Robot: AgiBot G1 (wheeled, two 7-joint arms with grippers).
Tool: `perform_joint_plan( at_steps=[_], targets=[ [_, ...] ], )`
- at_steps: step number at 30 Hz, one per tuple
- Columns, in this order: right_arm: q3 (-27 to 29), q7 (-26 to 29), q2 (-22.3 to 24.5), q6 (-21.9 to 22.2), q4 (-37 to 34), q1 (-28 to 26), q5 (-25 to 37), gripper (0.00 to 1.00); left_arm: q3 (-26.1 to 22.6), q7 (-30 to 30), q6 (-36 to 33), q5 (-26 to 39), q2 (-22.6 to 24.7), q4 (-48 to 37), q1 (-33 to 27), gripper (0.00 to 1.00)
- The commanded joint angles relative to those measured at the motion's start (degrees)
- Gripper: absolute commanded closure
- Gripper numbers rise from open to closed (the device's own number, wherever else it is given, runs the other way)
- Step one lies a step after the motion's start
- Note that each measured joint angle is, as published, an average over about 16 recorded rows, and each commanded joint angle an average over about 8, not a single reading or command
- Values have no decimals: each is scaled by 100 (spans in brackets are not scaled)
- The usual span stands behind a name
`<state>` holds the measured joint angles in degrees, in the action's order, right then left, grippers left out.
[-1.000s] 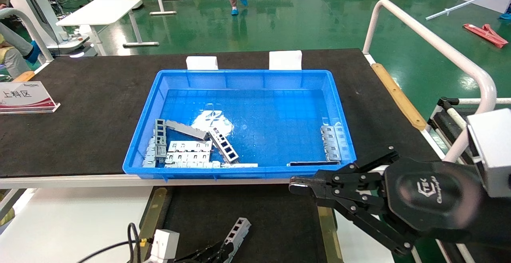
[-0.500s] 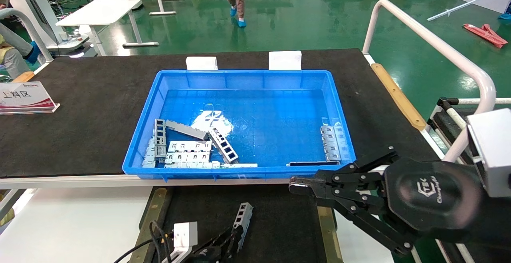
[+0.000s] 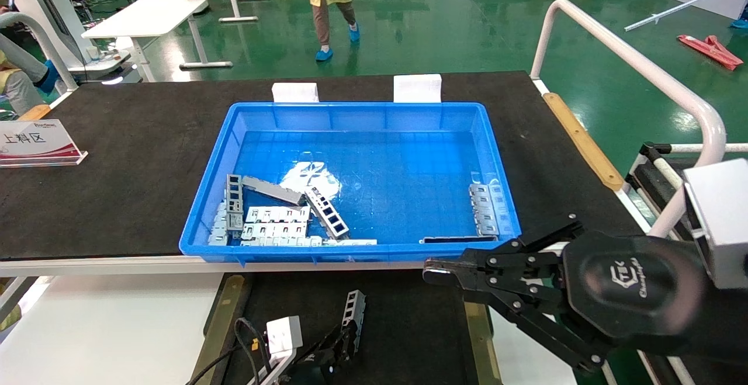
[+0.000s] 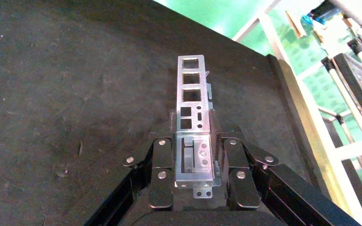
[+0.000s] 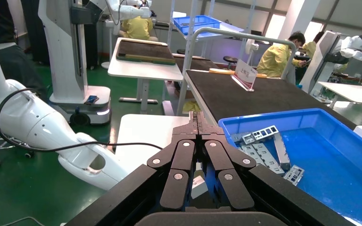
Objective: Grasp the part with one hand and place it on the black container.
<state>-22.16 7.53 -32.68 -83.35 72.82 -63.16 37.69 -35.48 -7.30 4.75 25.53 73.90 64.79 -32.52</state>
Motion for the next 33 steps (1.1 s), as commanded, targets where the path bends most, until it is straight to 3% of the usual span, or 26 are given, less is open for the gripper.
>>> perform_joint_plan(
  at_steps=[1,2,7,8,10,25,33],
  targets=[
    [0,0,0,0,0,0,0,85,67,-17,11,41,101,-101,-14,96],
    [0,0,0,0,0,0,0,72,90,-25,7,59,128,-133,-14,89],
    [0,0,0,0,0,0,0,11,185,-55,-18,139,220,-231,-2,27],
    [0,0,0,0,0,0,0,3,199,-58,-20,151,232,-237,1,14],
    [-1,0,0,0,0,0,0,0,219,-60,-22,171,251,-240,8,0],
    [-1,-1,0,0,0,0,-1,0,165,-71,-45,311,252,-163,32,0],
    [-2,-1,1,1,0,0,-1,0,64,-215,-449,483,-166,186,170,0]
  ],
)
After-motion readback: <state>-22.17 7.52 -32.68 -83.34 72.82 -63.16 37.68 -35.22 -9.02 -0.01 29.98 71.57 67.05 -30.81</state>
